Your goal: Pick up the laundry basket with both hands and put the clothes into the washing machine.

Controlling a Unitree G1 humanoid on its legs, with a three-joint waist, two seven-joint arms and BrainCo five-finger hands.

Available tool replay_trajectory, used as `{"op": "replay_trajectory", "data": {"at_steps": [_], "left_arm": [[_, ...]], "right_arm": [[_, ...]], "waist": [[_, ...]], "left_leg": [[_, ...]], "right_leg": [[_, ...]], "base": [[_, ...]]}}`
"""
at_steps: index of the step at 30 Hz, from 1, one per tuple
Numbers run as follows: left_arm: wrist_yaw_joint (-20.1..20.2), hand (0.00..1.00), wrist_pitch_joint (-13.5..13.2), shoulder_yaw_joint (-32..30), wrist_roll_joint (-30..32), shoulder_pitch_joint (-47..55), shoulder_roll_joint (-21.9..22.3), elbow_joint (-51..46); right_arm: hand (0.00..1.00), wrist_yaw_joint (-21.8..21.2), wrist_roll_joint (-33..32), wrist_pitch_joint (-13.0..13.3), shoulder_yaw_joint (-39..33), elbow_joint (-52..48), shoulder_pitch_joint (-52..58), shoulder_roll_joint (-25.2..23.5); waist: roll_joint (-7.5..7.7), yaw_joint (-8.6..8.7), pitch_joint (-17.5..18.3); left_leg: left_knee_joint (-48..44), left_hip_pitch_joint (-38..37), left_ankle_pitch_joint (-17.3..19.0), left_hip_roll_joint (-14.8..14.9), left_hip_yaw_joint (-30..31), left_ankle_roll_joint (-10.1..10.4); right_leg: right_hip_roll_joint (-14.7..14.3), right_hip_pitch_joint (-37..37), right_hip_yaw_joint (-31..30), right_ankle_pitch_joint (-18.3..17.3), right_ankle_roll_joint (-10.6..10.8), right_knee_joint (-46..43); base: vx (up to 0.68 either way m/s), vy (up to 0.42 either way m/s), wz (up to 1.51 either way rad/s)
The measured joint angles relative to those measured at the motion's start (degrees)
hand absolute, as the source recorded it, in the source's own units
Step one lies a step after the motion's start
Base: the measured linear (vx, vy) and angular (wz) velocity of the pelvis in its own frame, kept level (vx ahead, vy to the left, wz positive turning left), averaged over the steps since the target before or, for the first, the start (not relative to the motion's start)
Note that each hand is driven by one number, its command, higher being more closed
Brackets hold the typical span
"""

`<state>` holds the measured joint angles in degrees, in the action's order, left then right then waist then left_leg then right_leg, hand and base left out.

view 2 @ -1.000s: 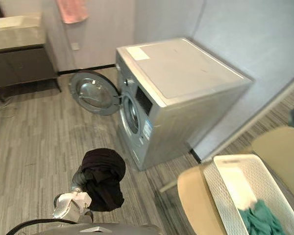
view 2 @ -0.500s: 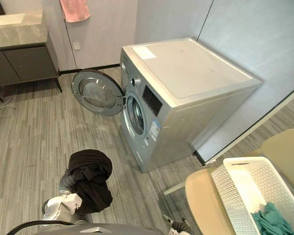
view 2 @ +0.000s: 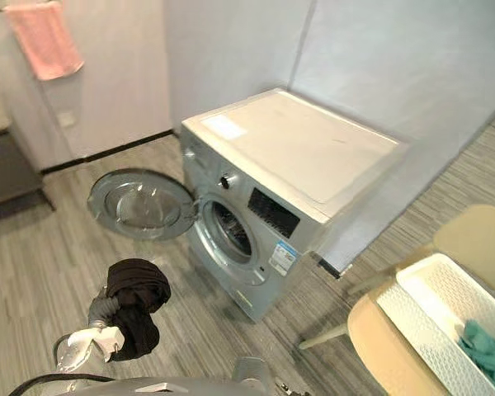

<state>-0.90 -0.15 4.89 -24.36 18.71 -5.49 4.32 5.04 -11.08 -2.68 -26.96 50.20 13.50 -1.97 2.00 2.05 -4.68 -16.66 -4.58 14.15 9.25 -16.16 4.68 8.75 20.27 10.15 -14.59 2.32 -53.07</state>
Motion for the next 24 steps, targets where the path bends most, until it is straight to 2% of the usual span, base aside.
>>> {"op": "replay_trajectory", "data": {"at_steps": [1, 2, 3, 4, 5, 6, 7, 8, 9, 11, 12, 13, 15, 16, 17, 18, 19, 20, 21, 22, 23, 24], "left_arm": [[0.0, 1.0, 0.0, 0.4, 0.0, -0.1, 0.4, -0.5], [0.1, 1.0, 0.0, 1.4, 0.0, -0.1, 1.4, -1.7], [0.3, 1.0, 0.0, 2.6, 0.0, -0.2, 2.8, -2.8], [0.3, 1.0, 0.1, 3.0, 0.0, -0.2, 3.9, -2.9], [0.4, 1.0, 0.3, 4.3, 0.2, -0.2, 5.7, -2.9], [0.6, 1.0, 0.4, 6.2, 1.0, -0.6, 6.4, -3.4], [0.9, 1.0, 0.4, 7.3, 1.2, -1.2, 6.7, -3.7], [1.7, 1.0, 0.4, 8.5, 1.6, -2.4, 8.0, -3.9], [1.8, 1.0, 0.4, 8.9, 1.5, -2.7, 8.4, -3.9], [2.5, 1.0, 0.5, 9.9, 1.5, -2.5, 8.4, -4.2], [2.6, 1.0, 0.5, 9.6, 1.5, -1.9, 8.5, -5.3], [2.6, 1.0, 0.5, 9.3, 1.5, -1.5, 8.5, -6.1], [2.4, 1.0, 0.5, 7.9, 1.5, -1.1, 8.5, -6.6], [2.3, 1.0, 0.6, 6.6, 1.5, -0.7, 8.5, -6.5], [2.2, 1.0, 0.6, 6.2, 1.4, -0.3, 8.5, -6.5], [2.0, 1.0, 0.6, 5.2, 1.4, 0.6, 8.5, -6.5], [1.6, 1.0, 0.5, 4.8, 1.4, 1.1, 8.5, -6.2], [1.6, 1.0, 0.5, 4.9, 1.4, 1.1, 8.5, -6.0], [1.4, 1.0, 0.5, 5.0, 1.5, 1.2, 8.5, -5.6], [1.9, 1.0, 0.0, 5.6, 1.5, 2.4, 8.2, -5.8], [3.0, 1.0, -1.1, 7.2, 1.5, 5.3, 7.5, -6.9], [4.0, 1.0, -1.6, 9.2, 1.5, 8.1, 6.9, -8.2]], "right_arm": [[0.0, 0.0, 0.0, -0.1, -0.1, 0.0, 0.3, -0.1], [0.0, 0.0, 0.2, -0.3, -0.1, 0.0, 1.1, -0.3], [0.0, 0.0, 0.2, -0.5, -0.2, 0.1, 1.6, -0.3], [0.0, 0.1, 0.1, -0.7, -0.4, 0.2, 1.7, 0.0], [0.0, 0.1, 0.2, -0.9, -0.1, 0.0, 2.2, 0.9], [0.0, 0.2, 0.2, -0.9, 0.1, -0.6, 2.4, 2.1], [0.0, 0.3, 0.1, -0.9, 0.1, -0.9, 2.3, 2.4], [0.0, 0.5, 0.1, -0.9, 0.0, -1.6, 1.4, 2.5], [0.0, 0.6, -0.1, -0.7, 0.1, -2.2, 1.3, 2.4], [0.0, 1.3, -0.3, -0.3, 2.0, -3.2, 0.9, 2.9], [0.0, 1.4, -0.3, -0.2, 3.2, -4.6, -0.1, 3.0], [0.0, 1.4, -0.3, -0.2, 3.9, -5.0, -0.4, 3.0], [0.0, 1.7, -0.3, -0.3, 7.1, -7.8, -1.2, 3.1], [0.0, 1.8, -0.4, -0.3, 10.0, -9.9, -1.8, 3.2], [0.0, 1.8, -0.5, -0.3, 11.4, -11.0, -2.1, 3.2], [0.0, 1.7, -0.6, -0.1, 14.3, -13.1, -2.7, 3.2], [0.0, 2.4, -0.7, 0.8, 14.9, -14.7, -2.7, 3.6], [0.0, 2.4, -0.7, 0.9, 15.0, -14.8, -2.6, 3.8], [0.0, 2.4, -0.7, 1.2, 15.1, -15.1, -2.4, 4.3], [0.0, 2.6, -0.5, 1.3, 14.9, -15.4, -1.0, 4.5], [0.0, 2.7, -0.5, 1.5, 14.8, -15.6, 0.5, 4.9], [0.0, 3.0, -0.2, 1.6, 14.1, -15.5, 1.9, 5.5]], "waist": [[-0.12, 0.07, 0.0], [0.09, 0.12, 0.1], [0.07, 0.45, 0.1], [-0.22, 0.67, 0.2], [-1.6, 1.17, 0.8], [-3.9, 1.35, 1.5], [-4.5, 1.33, 1.3], [-5.73, 1.32, 0.5], [-5.22, 1.23, -0.1], [-5.65, -0.04, 0.0], [-5.61, -0.84, 0.0], [-5.49, -1.34, 0.0], [-5.08, -2.69, 0.0], [-4.52, -3.78, -0.4], [-4.44, -3.99, -0.3], [-4.32, -4.41, -0.3], [-4.31, -4.96, -0.2], [-4.29, -5.01, -0.2], [-4.29, -5.03, -0.2], [-4.29, -4.95, -0.1], [-4.28, -4.93, 0.7], [-3.96, -4.98, 1.7]], "left_leg": [[0.2, -0.9, 0.5, 0.4, -1.3, 0.3], [1.5, -2.7, 1.0, 0.4, -3.3, 1.0], [2.2, -3.7, 1.5, 0.2, -4.4, 1.9], [2.6, -4.2, 1.9, 0.3, -4.2, 2.4], [3.5, -4.9, 2.8, 1.9, -3.5, 2.8], [2.7, -5.3, 2.7, 3.7, -2.4, 2.7], [-0.3, -4.8, 2.2, 4.6, -1.4, 2.9], [-11.7, -3.1, 1.4, 6.5, 0.5, 3.1], [-22.2, -0.5, -0.4, 8.3, 2.4, 1.8], [-42.9, 5.8, -3.5, 9.8, 6.4, -1.4], [-48.3, 9.5, -3.6, 9.2, 7.3, -1.5], [-49.2, 11.2, -3.3, 9.1, 7.4, -1.4], [-44.5, 16.3, -1.2, 9.2, 8.4, -2.5], [-37.1, 16.9, 0.2, 9.2, 8.7, -3.0], [-32.5, 16.9, 0.4, 9.1, 9.6, -3.0], [-21.7, 16.5, 0.4, 8.3, 12.5, -2.8], [-9.2, 15.2, -1.1, 6.7, 18.1, -1.6], [-7.4, 15.3, -1.5, 6.3, 19.4, -1.2], [-4.0, 15.4, -3.2, 5.5, 22.2, 0.3], [-2.5, 15.3, -6.2, 5.1, 22.0, 1.5], [-1.8, 15.2, -8.8, 4.7, 20.3, 2.1], [-0.7, 14.4, -10.8, 4.1, 17.7, 3.5]], "right_leg": [[0.0, 0.0, 3.2, -0.2, 0.3, 3.8], [1.2, -1.1, 9.4, 0.3, -0.1, 12.8], [3.2, -2.2, 14.4, 1.3, -2.0, 19.2], [3.2, -2.6, 15.5, 2.6, -4.0, 19.0], [1.2, -3.4, 16.6, 1.4, -5.6, 19.6], [-1.0, -4.3, 17.8, -0.1, -5.7, 20.5], [-2.2, -5.0, 17.8, -0.6, -6.2, 20.7], [-4.3, -7.8, 17.8, -2.0, -7.1, 20.9], [-5.8, -10.2, 17.7, -2.8, -7.5, 21.6], [-9.3, -15.3, 15.9, -3.4, -7.6, 24.6], [-10.5, -17.4, 14.5, -3.4, -7.6, 26.8], [-11.2, -18.4, 13.4, -3.2, -7.8, 27.9], [-12.4, -21.0, 10.6, -2.2, -7.8, 31.2], [-12.6, -22.4, 7.6, -2.1, -7.7, 32.1], [-12.6, -22.8, 6.3, -1.9, -7.3, 32.6], [-12.6, -23.4, 3.6, -1.7, -6.9, 33.5], [-12.6, -23.5, 0.4, -1.7, -6.3, 34.1], [-12.6, -23.5, -0.2, -1.9, -6.0, 34.2], [-12.4, -23.7, -1.5, -2.3, -5.3, 34.1], [-12.0, -24.5, -3.0, -2.9, -4.2, 34.2], [-11.7, -24.6, -4.1, -3.5, -3.2, 34.1], [-11.0, -24.5, -5.7, -4.3, -1.7, 33.5]], "base": [[0.19, -0.088, -0.5], [0.27, -0.133, -0.22], [0.41, -0.21, -0.09], [0.48, -0.23, 0.06], [0.5, -0.223, 0.1], [0.42, -0.17, 0.06], [0.45, -0.179, 0.01], [0.36, -0.154, -0.1], [0.4, -0.185, -0.25], [0.35, -0.163, -0.63], [0.28, -0.108, -0.79], [0.28, -0.086, -0.79], [0.3, -0.046, -0.86], [0.27, -0.005, -0.95], [0.26, 0.037, -1.18], [0.24, 0.089, -1.32], [0.24, 0.116, -1.17], [0.23, 0.162, -0.91], [0.25, 0.224, -0.58], [0.25, 0.256, -0.68], [0.26, 0.328, -0.69], [0.26, 0.367, -0.47]]}}
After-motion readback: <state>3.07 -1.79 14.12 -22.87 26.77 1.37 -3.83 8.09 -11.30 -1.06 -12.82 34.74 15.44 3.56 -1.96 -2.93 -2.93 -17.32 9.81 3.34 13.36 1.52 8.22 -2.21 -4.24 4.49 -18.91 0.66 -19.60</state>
